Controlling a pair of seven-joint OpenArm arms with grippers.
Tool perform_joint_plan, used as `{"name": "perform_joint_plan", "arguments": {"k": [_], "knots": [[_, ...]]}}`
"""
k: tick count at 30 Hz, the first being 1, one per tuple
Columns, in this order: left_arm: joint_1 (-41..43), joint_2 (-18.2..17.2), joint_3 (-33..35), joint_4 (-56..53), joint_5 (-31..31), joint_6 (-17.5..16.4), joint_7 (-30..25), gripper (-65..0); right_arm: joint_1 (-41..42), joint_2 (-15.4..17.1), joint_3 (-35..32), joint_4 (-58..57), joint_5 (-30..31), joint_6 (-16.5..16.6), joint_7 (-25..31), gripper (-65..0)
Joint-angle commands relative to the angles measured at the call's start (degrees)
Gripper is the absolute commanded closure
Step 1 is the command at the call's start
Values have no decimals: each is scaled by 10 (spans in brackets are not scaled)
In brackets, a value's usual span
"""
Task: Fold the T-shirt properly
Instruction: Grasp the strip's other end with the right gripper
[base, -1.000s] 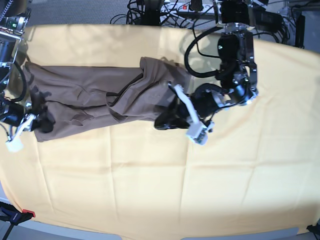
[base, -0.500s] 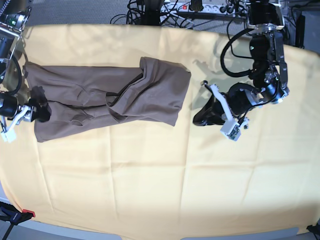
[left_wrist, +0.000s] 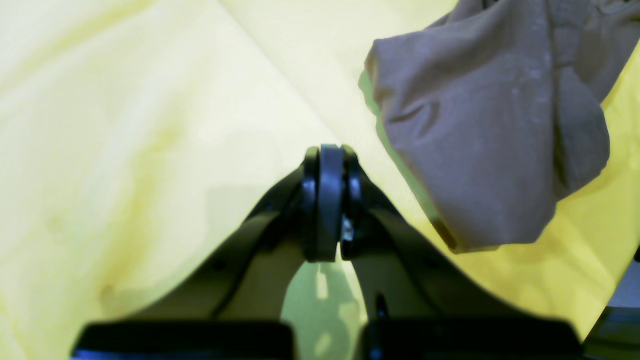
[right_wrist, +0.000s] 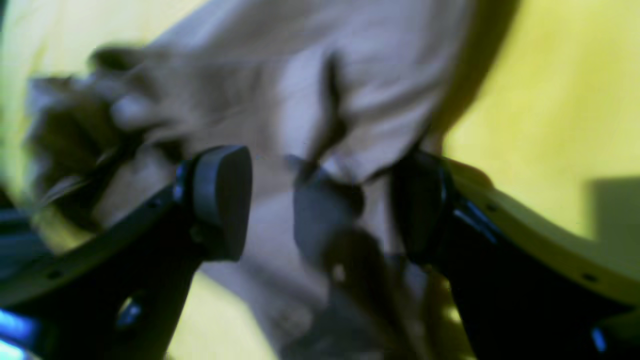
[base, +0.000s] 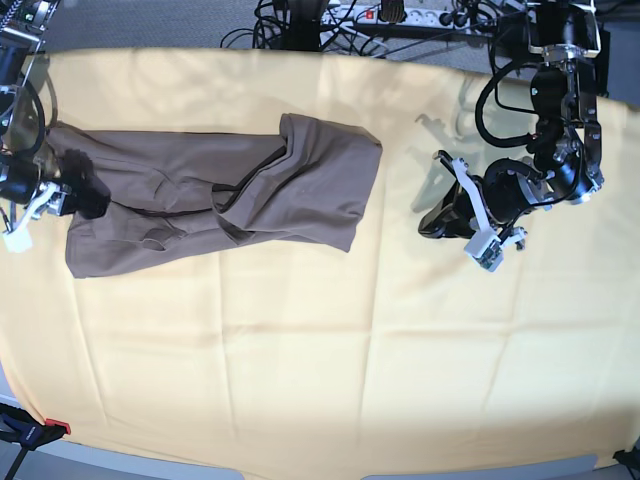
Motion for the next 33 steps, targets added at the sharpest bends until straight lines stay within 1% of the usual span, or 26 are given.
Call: {"name": "perform_joint_plan", "arguments": {"k": [1,3,8,11,12,15,17,19,21,23,24,29,31,33], "knots": [[-9,-8,-3,10,-11,-3,-10,0,-1,10,0,5,30,-1,-10,-463],[-9,-8,-3,11,-11,-3,-10,0,-7,10,-1,5,87,-1,-10,-463],[-9,-8,-3,11,-11,-3,-10,0,-7,9,-1,5,88,-1,-10,-463],[-9,-8,-3,11,-16,-3,-10,0,-7,1,-1,5,88,-1,-10,-463],[-9,-8,-3,11,-21,-3,-10,0,-7,-3,-1,5,74,-1,-10,-463],[-9,-8,-3,11,-32,-3,-5,0,-7,-26,-1,5,6,-1,29,-452],[-9,-8,-3,11,-37,-3,1,0,-7,-41,-1,5,-29,-1,60,-391],[-9,-8,-3,11,-37,-3,3,0,-7,-52,-1,5,-54,-1,86,-302],[-9,-8,-3,11,-36,-3,4,0,-7,-59,-1,5,-71,-1,101,-181],[-9,-8,-3,10,-36,-3,5,0,-7,-58,-1,5,-76,-1,99,-45],[-9,-8,-3,11,-36,-3,4,0,-6,-57,-1,5,-75,-1,97,0],[-10,-8,-3,11,-37,-3,2,0,6,-52,0,22,-75,-1,91,0],[-10,-8,-3,11,-37,-3,2,0,5,-46,0,47,-75,-1,90,0],[-10,-8,-3,11,-37,-3,2,0,5,-41,0,82,-75,-1,74,0]]}}
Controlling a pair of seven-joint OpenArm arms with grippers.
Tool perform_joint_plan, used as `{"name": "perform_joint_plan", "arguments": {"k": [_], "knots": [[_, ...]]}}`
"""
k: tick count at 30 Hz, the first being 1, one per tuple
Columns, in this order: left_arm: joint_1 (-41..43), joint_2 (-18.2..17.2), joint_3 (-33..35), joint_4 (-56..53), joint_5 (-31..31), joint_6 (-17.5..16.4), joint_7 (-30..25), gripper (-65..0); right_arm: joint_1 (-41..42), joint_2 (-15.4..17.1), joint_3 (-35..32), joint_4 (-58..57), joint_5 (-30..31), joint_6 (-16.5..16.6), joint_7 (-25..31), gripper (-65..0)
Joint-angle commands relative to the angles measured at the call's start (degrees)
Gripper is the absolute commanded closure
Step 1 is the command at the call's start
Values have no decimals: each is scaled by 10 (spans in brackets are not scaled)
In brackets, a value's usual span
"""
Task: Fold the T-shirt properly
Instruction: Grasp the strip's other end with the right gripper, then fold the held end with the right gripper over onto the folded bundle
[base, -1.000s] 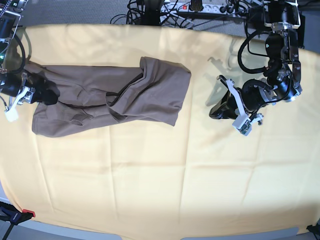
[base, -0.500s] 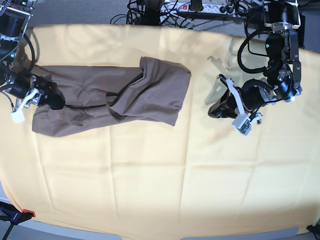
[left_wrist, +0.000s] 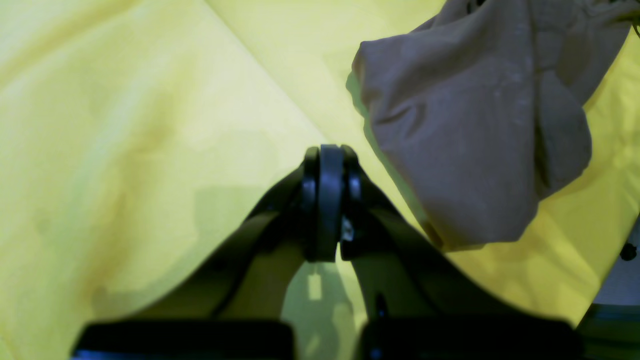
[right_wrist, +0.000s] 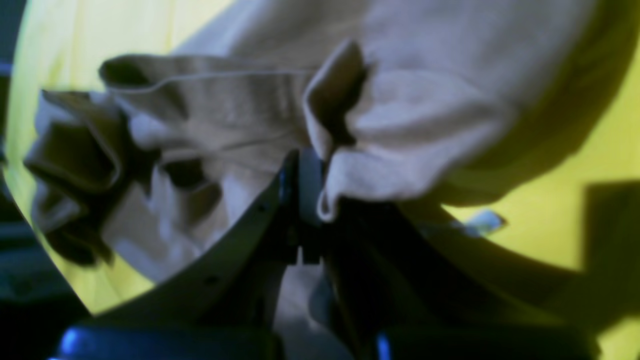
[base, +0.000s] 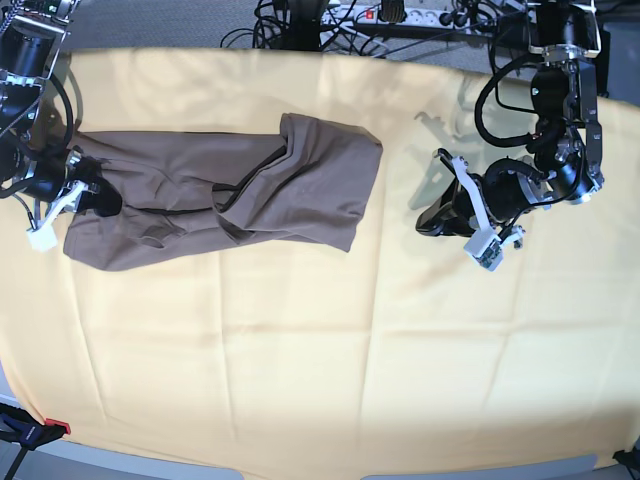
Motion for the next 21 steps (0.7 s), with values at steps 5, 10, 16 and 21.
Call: {"name": "perform_joint_plan", "arguments": {"k": [5,10,16,21], "knots": [[-9,-13,-3,11,-14,-4,-12,0,-5,14,3,126,70,3,-19,0],[-10,-34,-3,11,-16,-3,-13,0,-37,-12,3,250,76,3,-21,0],[-9,-62,-3,11,-21,-3,-12,0,-59,-87,3,365,79,3,-25,0],[-9,-97,-3,11,-22,-3,-10,0,-59,-141,2,403,106,3,-20,0]]}}
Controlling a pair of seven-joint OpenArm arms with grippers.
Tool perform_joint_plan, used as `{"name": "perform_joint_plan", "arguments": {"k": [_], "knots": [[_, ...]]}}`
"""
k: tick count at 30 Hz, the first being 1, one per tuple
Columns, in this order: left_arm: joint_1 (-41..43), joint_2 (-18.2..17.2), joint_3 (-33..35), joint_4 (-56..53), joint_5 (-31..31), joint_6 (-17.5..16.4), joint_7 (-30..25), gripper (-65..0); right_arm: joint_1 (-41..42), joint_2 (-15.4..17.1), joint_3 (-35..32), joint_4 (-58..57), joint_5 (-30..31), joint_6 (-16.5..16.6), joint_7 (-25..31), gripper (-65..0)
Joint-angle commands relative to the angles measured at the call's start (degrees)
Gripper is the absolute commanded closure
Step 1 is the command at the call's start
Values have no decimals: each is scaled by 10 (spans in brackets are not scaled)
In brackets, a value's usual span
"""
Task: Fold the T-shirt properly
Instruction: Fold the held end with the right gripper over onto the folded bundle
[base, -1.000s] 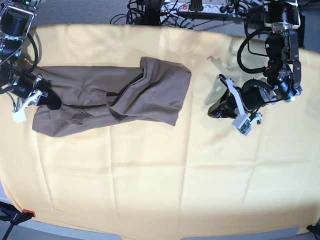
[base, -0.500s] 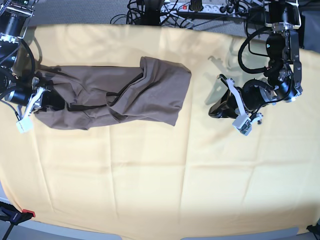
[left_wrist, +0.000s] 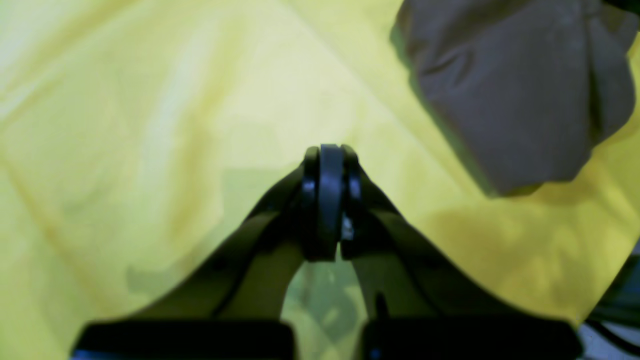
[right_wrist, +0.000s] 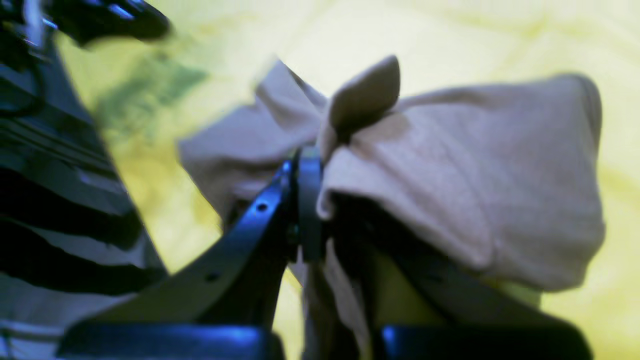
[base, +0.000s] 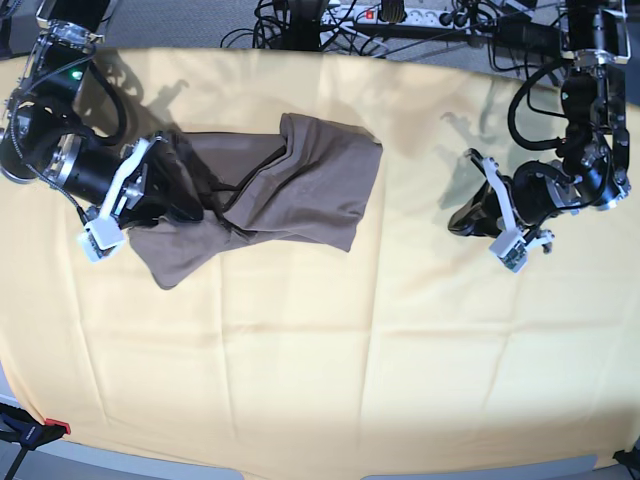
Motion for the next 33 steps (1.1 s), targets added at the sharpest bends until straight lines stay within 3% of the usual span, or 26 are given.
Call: {"name": "perform_joint_plan", "arguments": {"k": [1,9,13,17,23,28,31,32,33], "knots": [[-9,-16,-3,10,-12,-2,-11,0,7,-3,3,15,29,3,16,0],[-9,-33,-3,10,-11,-2,-11,0,39,-71,-14,27,62,3,12,0],[-10,-35,-3,10,-3,-1,-11,0,49,-108,-78,27,-15,3,16,0],[-10,-37,-26,10,26,45,-17,0,49,-135,-137,27,-118,3,58,0],[-9,-37,-135,10,13,100,-12,0,49,-161,-217,14,-230,3,113,0],[-9,-37,-210,10,-51,102,6,0,50,-165,-293,-39,-323,3,211,0],[-7,-37,-221,10,-53,102,11,0,54,-165,-336,-49,-342,3,226,0],[-6,-37,-221,10,-52,102,12,0,57,-165,-352,-49,-341,3,225,-63],[-4,-37,-221,10,-54,102,11,0,60,-165,-369,-49,-341,3,221,-171]]}}
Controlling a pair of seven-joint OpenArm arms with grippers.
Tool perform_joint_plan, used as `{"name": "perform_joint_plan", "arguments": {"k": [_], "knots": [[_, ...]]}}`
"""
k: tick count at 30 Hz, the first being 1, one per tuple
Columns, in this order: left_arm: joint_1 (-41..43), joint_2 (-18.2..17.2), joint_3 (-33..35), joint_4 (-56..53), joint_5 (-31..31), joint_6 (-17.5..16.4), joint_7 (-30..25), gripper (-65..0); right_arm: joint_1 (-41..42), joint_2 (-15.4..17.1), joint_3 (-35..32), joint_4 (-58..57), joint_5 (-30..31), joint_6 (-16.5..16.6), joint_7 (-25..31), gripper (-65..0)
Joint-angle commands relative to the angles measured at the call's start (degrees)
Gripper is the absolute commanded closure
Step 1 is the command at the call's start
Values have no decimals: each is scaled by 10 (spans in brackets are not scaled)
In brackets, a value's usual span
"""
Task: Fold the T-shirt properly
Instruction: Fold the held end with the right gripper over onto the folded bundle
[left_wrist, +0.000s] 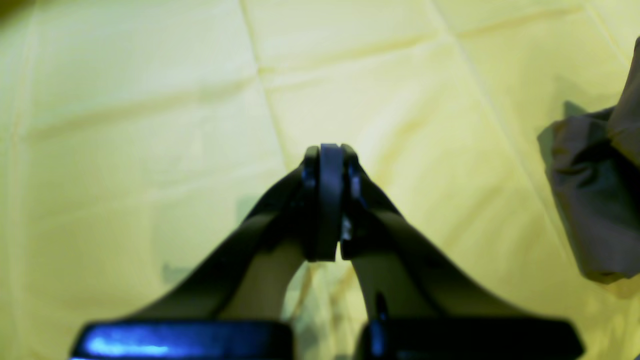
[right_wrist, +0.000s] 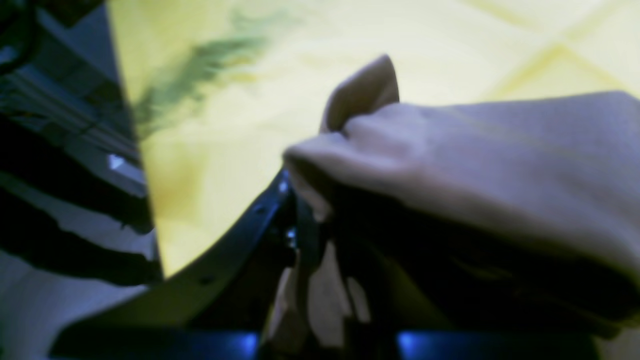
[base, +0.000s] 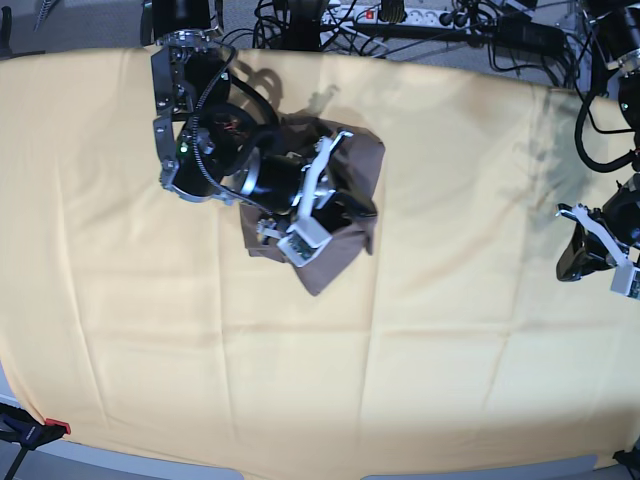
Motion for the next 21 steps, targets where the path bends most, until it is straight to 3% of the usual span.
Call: {"name": "perform_joint_plan", "arguments": {"k": [1,2,3,4,7,11,21], "knots": [[-2,-12,-5,9,-13,1,-13,0,14,-6,-19,9,19,3,16,-292],[2,-12,-5,9,-16,1,-13,0,18,-6,-39,9,19,3,16,-398],[7,-12,-5,9,-19,1,-13,0,21,-6,-57,9,19,3,17,-463],[11,-12,-5,9,-23,0,-13,0,24,-6,-75,9,19,3,17,-484],[21,-11,-5,9,-21,0,-13,0,49,-6,-117,12,18,3,14,-482],[37,-11,-5,9,-20,-6,-16,0,80,-6,-117,71,19,3,-48,-482],[43,-11,-5,9,-20,-19,-16,0,12,21,33,189,19,3,-83,-482]]}}
